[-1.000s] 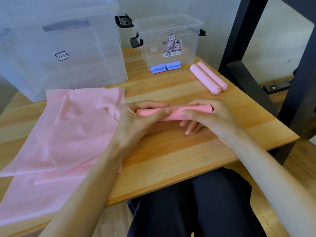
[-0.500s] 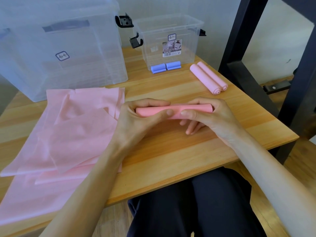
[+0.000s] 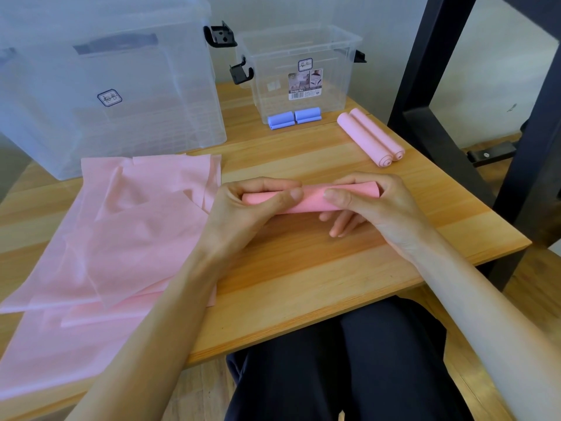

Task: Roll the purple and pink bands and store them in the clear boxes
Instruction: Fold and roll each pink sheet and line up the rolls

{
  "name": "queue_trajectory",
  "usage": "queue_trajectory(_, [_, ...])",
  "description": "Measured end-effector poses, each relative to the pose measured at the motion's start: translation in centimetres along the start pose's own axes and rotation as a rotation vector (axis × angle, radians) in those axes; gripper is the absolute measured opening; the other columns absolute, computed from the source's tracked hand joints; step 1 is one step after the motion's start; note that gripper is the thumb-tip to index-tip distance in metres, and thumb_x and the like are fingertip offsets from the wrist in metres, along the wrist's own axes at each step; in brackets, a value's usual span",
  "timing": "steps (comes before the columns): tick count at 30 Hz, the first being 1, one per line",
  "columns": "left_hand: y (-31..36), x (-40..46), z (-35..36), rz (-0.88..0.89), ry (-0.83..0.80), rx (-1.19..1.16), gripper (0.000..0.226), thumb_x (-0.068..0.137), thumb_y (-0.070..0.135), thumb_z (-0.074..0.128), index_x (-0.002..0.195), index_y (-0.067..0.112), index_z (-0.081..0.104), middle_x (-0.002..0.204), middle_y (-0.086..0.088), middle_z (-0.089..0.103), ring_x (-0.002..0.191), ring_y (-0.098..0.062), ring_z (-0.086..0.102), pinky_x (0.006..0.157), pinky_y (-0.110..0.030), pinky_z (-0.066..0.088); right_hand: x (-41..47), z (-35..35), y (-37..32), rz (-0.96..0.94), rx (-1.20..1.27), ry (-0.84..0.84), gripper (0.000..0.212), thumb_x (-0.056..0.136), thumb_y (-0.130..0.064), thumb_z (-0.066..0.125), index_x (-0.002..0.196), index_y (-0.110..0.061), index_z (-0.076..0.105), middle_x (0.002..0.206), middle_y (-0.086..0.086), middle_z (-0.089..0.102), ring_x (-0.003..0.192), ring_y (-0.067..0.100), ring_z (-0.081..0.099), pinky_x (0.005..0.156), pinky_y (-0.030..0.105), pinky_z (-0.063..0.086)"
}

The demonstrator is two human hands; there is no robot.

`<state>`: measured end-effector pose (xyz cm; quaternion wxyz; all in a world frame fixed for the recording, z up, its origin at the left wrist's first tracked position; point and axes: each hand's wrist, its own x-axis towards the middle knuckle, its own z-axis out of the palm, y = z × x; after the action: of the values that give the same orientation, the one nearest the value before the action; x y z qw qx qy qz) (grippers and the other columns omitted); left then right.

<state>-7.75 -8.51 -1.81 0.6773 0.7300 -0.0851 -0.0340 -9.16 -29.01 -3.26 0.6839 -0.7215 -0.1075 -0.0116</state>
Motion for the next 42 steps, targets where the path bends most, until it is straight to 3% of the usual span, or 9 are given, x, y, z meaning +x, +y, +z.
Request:
queue_trajectory(5, [-0.26, 0.15, -0.05, 0.000, 0.004, 0.035, 0.016, 0.073, 0.026, 0.078, 0.088, 0.020, 0.078, 0.093, 0.006, 0.078, 0.089, -0.005, 0.070, 0.082, -0.022, 0.057, 0.10, 0.07, 0.12, -0.006, -0.003, 0.008, 0.030, 0.077, -0.027, 0.075, 0.102, -0.011, 0.073, 0.084, 0.012, 0.076, 0.063, 0.027, 0.072, 0.054, 0.030, 0.059])
queue_trajectory(10, [-0.36, 0.34, -0.12, -0.148, -0.045, -0.098, 0.030, 0.069, 0.030, 0.075, 0.092, 0.011, 0.078, 0.099, -0.004, 0.077, 0.094, -0.014, 0.072, 0.070, -0.023, 0.060, 0.14, 0.16, 0.21, -0.045, -0.022, 0.002, 0.034, 0.072, -0.017, 0.079, 0.103, -0.007, 0.071, 0.089, 0.010, 0.076, 0.069, 0.028, 0.073, 0.054, 0.029, 0.059])
queue_trajectory(18, [-0.22, -0.16, -0.08, 0.106, -0.016, 0.089, 0.022, 0.071, 0.029, 0.080, 0.092, 0.023, 0.078, 0.090, 0.004, 0.078, 0.084, -0.008, 0.070, 0.083, -0.029, 0.057, 0.09, -0.11, 0.08, 0.016, -0.012, 0.013, 0.030, 0.078, -0.028, 0.075, 0.101, -0.009, 0.073, 0.083, 0.013, 0.076, 0.062, 0.026, 0.071, 0.054, 0.029, 0.059])
queue_trajectory(21, [-0.23, -0.05, -0.05, 0.056, 0.005, 0.081, 0.020, 0.071, 0.031, 0.080, 0.089, 0.024, 0.079, 0.090, 0.003, 0.078, 0.084, -0.009, 0.070, 0.085, -0.035, 0.057, 0.13, -0.05, 0.08, -0.007, 0.002, 0.015, 0.030, 0.075, -0.023, 0.077, 0.101, -0.009, 0.073, 0.089, 0.011, 0.076, 0.067, 0.027, 0.073, 0.056, 0.029, 0.060])
queue_trajectory(25, [-0.40, 0.17, 0.02, -0.054, -0.019, 0.032, 0.024, 0.069, 0.033, 0.079, 0.088, 0.020, 0.080, 0.097, 0.002, 0.078, 0.100, -0.020, 0.072, 0.092, -0.043, 0.057, 0.10, 0.12, 0.10, -0.053, -0.013, 0.020, 0.027, 0.073, -0.016, 0.078, 0.098, -0.008, 0.072, 0.092, 0.009, 0.077, 0.067, 0.025, 0.073, 0.056, 0.028, 0.060])
queue_trajectory(30, [-0.27, 0.01, -0.02, 0.063, -0.042, 0.066, 0.023, 0.068, 0.030, 0.079, 0.090, 0.023, 0.078, 0.091, 0.007, 0.078, 0.087, -0.004, 0.070, 0.081, -0.020, 0.054, 0.06, 0.01, 0.19, -0.038, 0.004, 0.056, 0.018, 0.078, -0.020, 0.076, 0.093, -0.010, 0.075, 0.087, 0.012, 0.076, 0.060, 0.025, 0.071, 0.054, 0.030, 0.059])
queue_trajectory(33, [-0.48, 0.12, -0.07, 0.090, -0.032, 0.101, 0.020, 0.070, 0.032, 0.078, 0.088, 0.025, 0.078, 0.091, 0.010, 0.077, 0.087, -0.001, 0.069, 0.078, -0.017, 0.053, 0.08, -0.03, 0.25, -0.025, 0.008, 0.054, 0.021, 0.079, -0.024, 0.074, 0.095, -0.010, 0.075, 0.086, 0.011, 0.075, 0.059, 0.026, 0.070, 0.053, 0.030, 0.059])
queue_trajectory(38, [-0.61, 0.41, -0.18, -0.108, -0.033, -0.113, 0.026, 0.070, 0.030, 0.075, 0.091, 0.015, 0.078, 0.097, 0.000, 0.077, 0.093, -0.012, 0.072, 0.071, -0.025, 0.061, 0.01, 0.09, 0.19, -0.044, -0.001, -0.005, 0.032, 0.073, -0.015, 0.078, 0.104, -0.009, 0.072, 0.084, 0.006, 0.076, 0.061, 0.025, 0.071, 0.053, 0.028, 0.059])
queue_trajectory(42, [-0.51, 0.41, -0.21, -0.065, -0.031, -0.048, 0.028, 0.066, 0.033, 0.078, 0.091, 0.020, 0.079, 0.098, 0.000, 0.077, 0.091, -0.014, 0.070, 0.086, -0.034, 0.056, 0.03, -0.07, 0.29, -0.032, 0.004, 0.013, 0.032, 0.076, -0.020, 0.077, 0.105, -0.008, 0.072, 0.084, 0.011, 0.076, 0.061, 0.026, 0.071, 0.054, 0.030, 0.059])
